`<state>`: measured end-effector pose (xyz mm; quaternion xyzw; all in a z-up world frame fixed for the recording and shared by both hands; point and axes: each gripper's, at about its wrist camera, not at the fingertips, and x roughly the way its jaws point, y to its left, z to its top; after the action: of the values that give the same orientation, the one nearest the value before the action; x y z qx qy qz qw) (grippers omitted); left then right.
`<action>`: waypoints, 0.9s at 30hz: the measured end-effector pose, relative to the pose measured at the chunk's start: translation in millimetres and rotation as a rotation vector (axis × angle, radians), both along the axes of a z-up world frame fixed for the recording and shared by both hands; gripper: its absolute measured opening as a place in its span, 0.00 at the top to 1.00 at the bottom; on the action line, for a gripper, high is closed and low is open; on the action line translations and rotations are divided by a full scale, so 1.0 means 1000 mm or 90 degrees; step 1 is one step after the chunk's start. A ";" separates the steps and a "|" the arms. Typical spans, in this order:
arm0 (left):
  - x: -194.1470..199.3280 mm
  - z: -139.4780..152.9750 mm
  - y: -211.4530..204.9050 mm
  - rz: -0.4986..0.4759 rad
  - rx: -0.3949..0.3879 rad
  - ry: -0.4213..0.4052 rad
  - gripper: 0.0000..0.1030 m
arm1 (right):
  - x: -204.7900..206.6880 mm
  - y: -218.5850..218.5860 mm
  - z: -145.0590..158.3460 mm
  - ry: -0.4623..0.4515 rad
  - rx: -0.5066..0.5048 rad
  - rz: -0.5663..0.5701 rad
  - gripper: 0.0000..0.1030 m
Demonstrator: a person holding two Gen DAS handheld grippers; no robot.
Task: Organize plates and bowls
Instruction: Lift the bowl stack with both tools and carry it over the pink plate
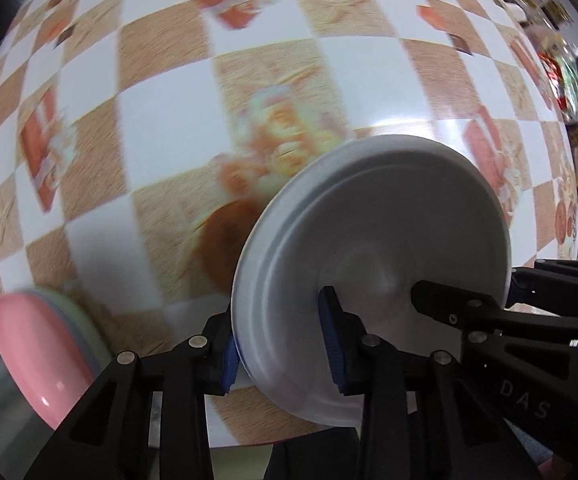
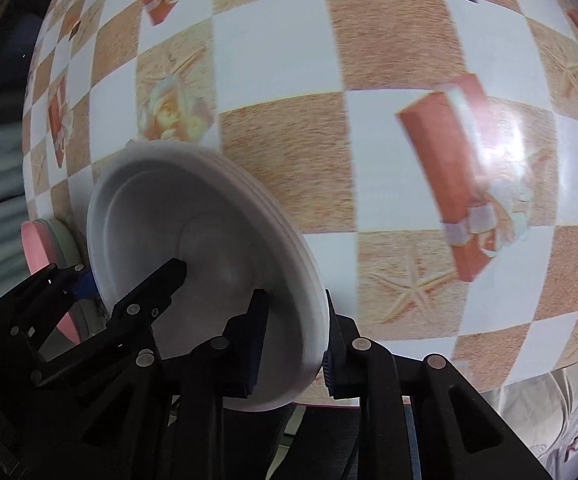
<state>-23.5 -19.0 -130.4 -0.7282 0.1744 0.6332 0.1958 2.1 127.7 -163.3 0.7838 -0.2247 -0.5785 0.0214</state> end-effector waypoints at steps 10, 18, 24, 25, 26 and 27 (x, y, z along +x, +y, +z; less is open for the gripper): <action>-0.007 -0.004 -0.056 0.086 -0.009 -0.002 0.62 | -0.021 -0.060 0.008 0.008 -0.008 0.091 0.75; -0.007 -0.005 -0.057 0.086 -0.012 0.005 0.62 | -0.035 -0.059 0.009 -0.001 -0.013 0.097 0.75; 0.001 0.002 -0.068 0.084 -0.007 0.009 0.62 | -0.030 -0.064 0.003 -0.003 -0.012 0.098 0.75; 0.001 0.002 -0.069 0.084 -0.006 0.010 0.62 | -0.031 -0.064 0.003 -0.003 -0.013 0.099 0.75; 0.002 0.002 -0.070 0.084 -0.006 0.010 0.62 | -0.031 -0.065 0.002 -0.004 -0.013 0.099 0.75; 0.004 0.002 -0.071 0.084 -0.005 0.011 0.62 | -0.030 -0.065 0.001 -0.004 -0.013 0.099 0.75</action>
<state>-20.0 -90.4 -128.7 -0.7336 0.1301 0.6501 0.1491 -28.0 62.8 -162.2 0.8004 -0.1691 -0.5704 0.0732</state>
